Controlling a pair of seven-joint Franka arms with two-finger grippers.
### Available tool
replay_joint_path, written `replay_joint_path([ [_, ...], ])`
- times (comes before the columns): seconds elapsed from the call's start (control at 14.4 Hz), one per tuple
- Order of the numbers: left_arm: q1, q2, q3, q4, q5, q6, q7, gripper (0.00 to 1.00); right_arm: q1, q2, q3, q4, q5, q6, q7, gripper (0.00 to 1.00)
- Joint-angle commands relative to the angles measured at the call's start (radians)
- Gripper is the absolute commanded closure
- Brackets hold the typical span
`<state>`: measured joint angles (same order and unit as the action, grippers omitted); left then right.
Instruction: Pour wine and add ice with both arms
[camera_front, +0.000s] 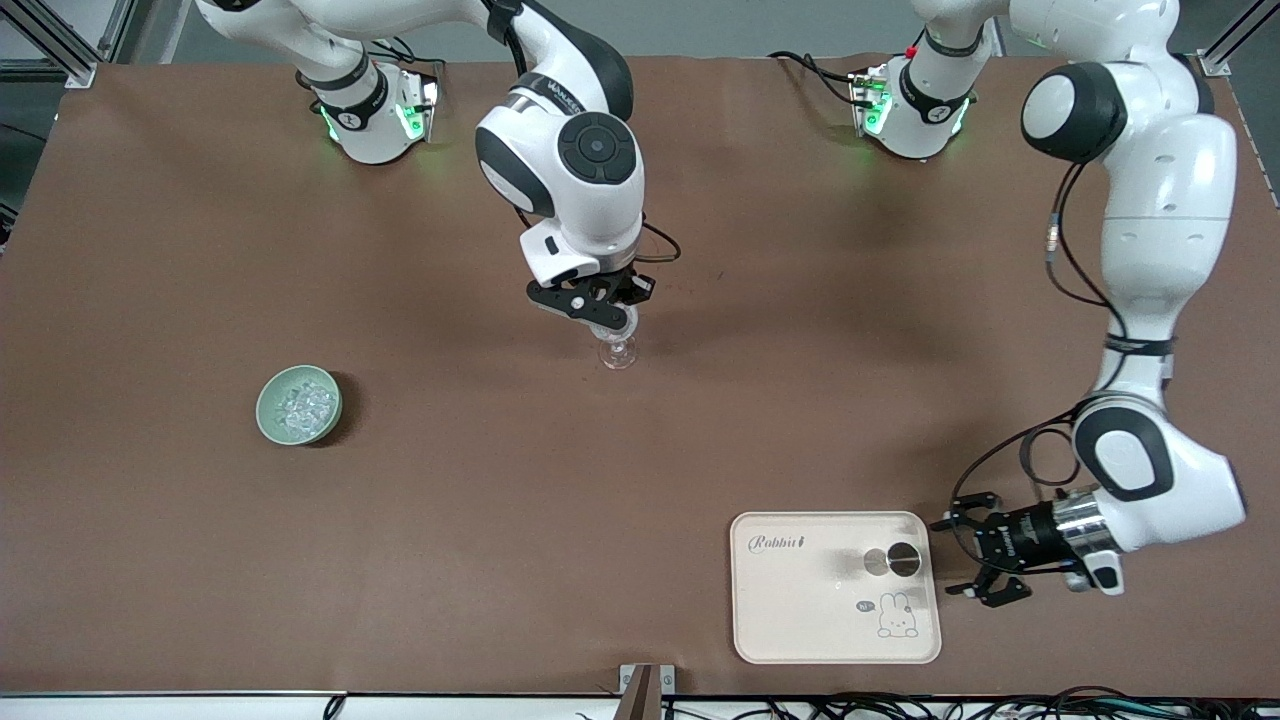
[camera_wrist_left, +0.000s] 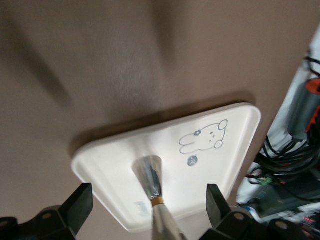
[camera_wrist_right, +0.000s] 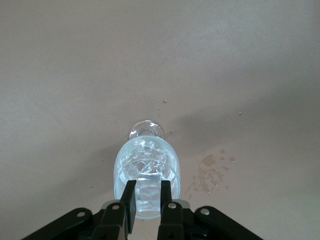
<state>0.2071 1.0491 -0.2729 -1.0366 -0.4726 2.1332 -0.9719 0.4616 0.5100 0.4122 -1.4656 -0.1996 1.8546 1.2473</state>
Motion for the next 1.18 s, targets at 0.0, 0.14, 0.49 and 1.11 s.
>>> replay_joint_path([
  [0.0,-0.020,-0.101,-0.018,-0.034,0.291,-0.065,0.016,0.00,-0.003,-0.004,0.005,-0.007,-0.026,0.003,0.020,0.80],
  [0.14,-0.018,-0.155,-0.063,-0.039,0.385,-0.140,0.042,0.00,-0.001,-0.004,0.005,-0.007,-0.026,0.005,0.020,0.75],
  [0.49,-0.037,-0.273,-0.098,-0.046,0.575,-0.346,0.351,0.00,-0.003,-0.004,0.005,-0.005,-0.026,0.005,0.018,0.65],
  [1.11,-0.126,-0.513,-0.100,-0.048,0.690,-0.585,0.609,0.00,-0.090,-0.069,0.005,0.041,-0.047,-0.020,-0.003,0.00],
])
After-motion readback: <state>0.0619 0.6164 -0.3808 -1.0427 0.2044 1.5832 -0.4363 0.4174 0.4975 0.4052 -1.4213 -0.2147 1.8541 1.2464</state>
